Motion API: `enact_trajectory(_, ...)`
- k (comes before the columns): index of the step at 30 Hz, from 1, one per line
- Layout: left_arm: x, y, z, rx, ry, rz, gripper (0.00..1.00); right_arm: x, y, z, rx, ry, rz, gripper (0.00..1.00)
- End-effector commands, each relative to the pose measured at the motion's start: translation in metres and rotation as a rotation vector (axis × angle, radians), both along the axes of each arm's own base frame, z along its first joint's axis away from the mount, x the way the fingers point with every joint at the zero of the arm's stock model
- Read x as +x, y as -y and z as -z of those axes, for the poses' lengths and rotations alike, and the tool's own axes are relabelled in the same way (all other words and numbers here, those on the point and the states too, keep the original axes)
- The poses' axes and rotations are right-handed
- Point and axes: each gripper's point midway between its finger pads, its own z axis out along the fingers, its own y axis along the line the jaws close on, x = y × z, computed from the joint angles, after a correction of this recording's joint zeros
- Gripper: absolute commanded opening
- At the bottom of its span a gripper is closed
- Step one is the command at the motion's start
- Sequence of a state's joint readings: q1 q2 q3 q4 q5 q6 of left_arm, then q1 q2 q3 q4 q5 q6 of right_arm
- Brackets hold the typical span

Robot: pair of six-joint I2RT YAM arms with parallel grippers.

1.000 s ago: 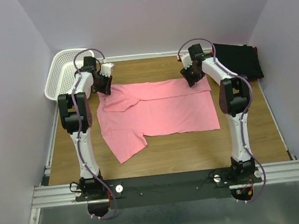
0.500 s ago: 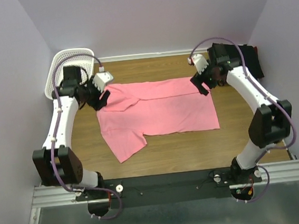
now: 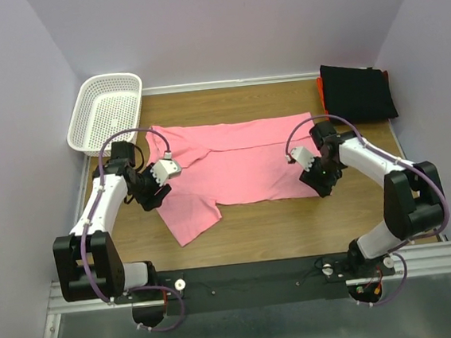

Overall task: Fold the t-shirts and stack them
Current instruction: Grap the side of the flattened tshirt closest away from the robot with both arms

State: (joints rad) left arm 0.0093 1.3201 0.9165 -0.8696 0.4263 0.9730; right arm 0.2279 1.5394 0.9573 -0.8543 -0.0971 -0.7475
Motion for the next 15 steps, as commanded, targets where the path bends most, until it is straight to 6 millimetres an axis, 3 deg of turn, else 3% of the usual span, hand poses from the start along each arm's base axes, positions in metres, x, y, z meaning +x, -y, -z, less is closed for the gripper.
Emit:
enact_trajectory(1,0.001,-0.006,0.008,0.045,0.027,0.011,0.63,0.004,0.007,0.004,-0.039,0.041,-0.035,0.57)
enact_trajectory(11,0.007,-0.007,0.014,0.048,0.023,-0.011,0.63,-0.001,0.008,0.022,-0.049,0.002,-0.048,0.5)
enact_trajectory(15,0.004,-0.011,0.021,0.066,0.017,-0.013,0.62,-0.004,0.01,0.034,-0.066,-0.011,-0.054,0.43)
